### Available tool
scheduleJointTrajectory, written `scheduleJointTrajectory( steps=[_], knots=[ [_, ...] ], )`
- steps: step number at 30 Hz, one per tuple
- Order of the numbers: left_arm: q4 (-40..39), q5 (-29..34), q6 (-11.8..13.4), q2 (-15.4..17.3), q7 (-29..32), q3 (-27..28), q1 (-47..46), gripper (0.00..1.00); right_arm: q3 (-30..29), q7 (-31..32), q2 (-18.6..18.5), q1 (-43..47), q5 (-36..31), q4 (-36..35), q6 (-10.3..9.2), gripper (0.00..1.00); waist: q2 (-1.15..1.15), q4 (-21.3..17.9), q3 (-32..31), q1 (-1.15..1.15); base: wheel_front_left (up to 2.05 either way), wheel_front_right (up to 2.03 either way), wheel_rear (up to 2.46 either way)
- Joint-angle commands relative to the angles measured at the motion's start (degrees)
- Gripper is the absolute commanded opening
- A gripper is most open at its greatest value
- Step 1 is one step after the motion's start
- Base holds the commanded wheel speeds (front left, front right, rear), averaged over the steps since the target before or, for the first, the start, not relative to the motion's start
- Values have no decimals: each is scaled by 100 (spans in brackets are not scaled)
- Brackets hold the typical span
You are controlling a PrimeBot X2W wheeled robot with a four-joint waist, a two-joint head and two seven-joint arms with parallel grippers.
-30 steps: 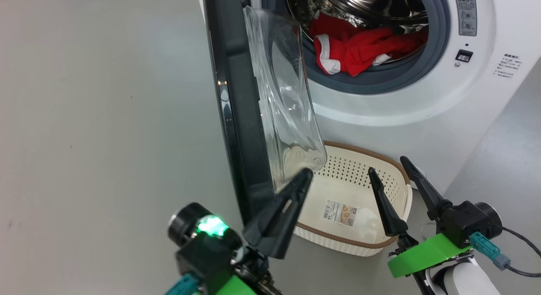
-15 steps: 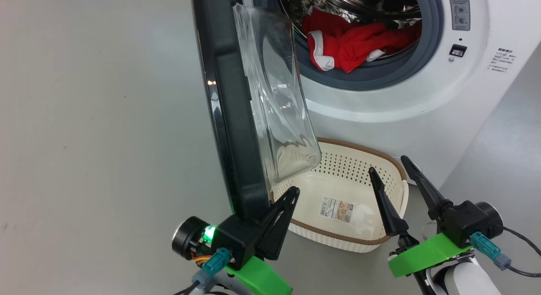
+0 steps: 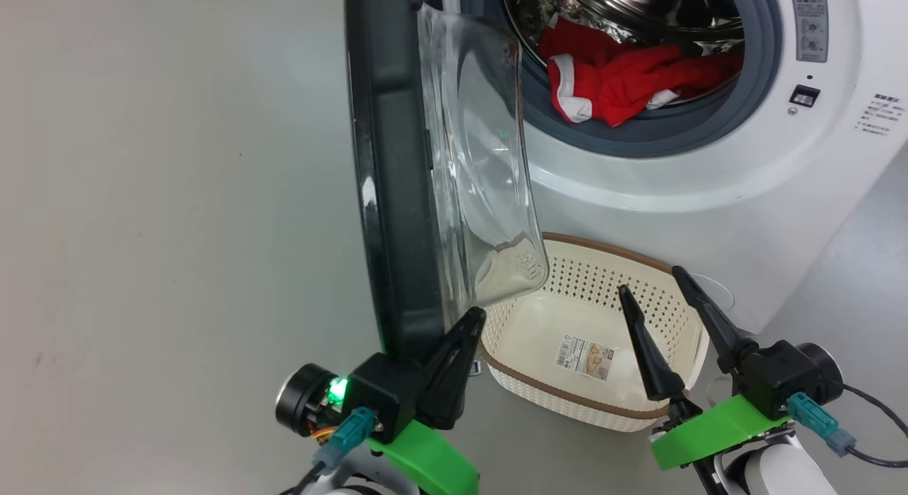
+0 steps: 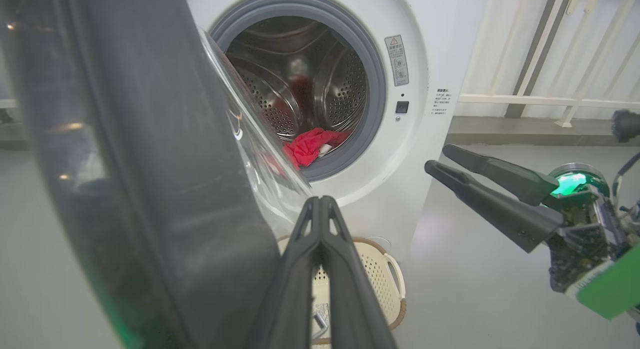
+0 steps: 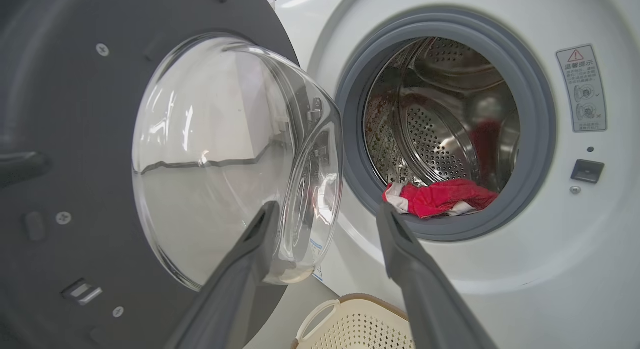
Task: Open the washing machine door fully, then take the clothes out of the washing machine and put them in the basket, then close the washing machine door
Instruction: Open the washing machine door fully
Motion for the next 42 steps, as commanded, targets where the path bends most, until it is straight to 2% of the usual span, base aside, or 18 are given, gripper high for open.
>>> scheduleJointTrajectory(
  steps=[1, 27, 42],
  knots=[
    [-81, -25, 157, 187, 19, 383, -34, 0, 177, -37, 25, -86, 40, -127, 12, 100, 0, 47, 13, 0, 0, 0, 0],
    [-389, -187, 1137, 827, -449, 1723, 596, 0, 695, -37, 25, -560, -27, 296, 12, 100, 0, 150, 425, 0, 0, 0, 0],
    [41, -429, 1322, 1023, -882, 2325, 567, 0, 743, -37, 25, -560, -143, 332, 12, 100, 0, 121, 592, 0, 0, 0, 0]
  ],
)
